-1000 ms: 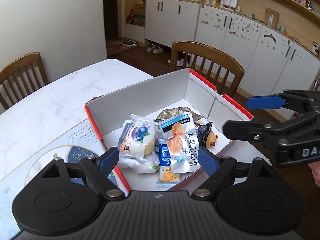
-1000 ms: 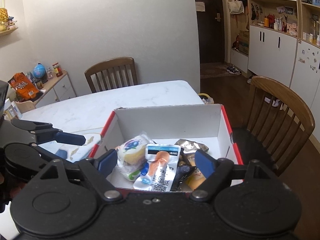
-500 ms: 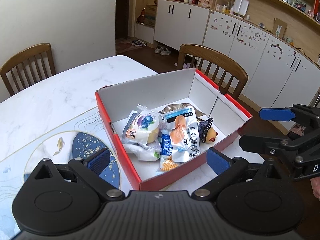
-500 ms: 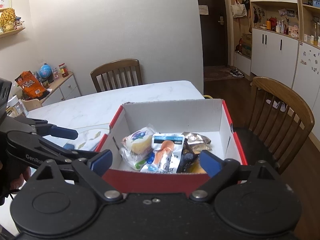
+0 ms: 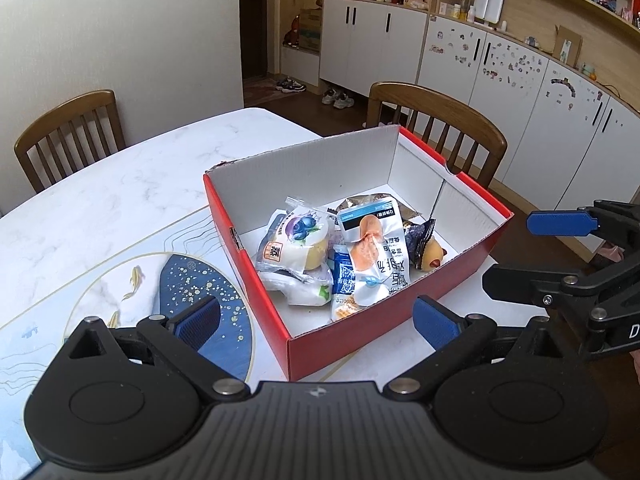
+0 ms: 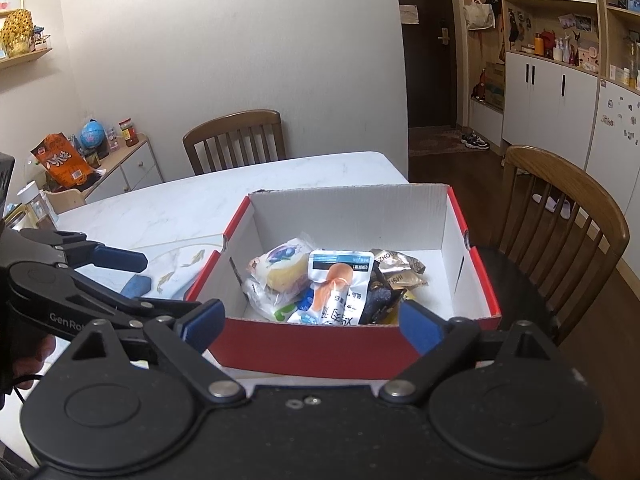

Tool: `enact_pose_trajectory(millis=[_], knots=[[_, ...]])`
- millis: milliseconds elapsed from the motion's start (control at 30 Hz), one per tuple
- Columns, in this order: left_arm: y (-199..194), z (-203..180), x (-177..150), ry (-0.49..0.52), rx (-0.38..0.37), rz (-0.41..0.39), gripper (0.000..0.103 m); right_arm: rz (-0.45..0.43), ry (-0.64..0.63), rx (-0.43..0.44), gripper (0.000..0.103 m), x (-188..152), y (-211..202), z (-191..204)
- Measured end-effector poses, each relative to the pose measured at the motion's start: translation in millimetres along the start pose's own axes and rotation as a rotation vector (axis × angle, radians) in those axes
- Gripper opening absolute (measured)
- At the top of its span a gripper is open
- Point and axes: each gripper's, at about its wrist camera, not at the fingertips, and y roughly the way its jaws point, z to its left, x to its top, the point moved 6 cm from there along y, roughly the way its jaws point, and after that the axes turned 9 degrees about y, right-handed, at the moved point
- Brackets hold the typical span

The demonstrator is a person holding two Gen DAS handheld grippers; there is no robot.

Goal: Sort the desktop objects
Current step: 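Withdraw both tools from the filled shoebox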

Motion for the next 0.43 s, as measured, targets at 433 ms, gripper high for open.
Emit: enact_pose_trajectory(millis=[433], knots=[[-4.9,1.0,-3.3,0.019,0.003,-0.013,0.103,0.006,0.005,-0.014,0.095,-4.6,-1.4,1.6]])
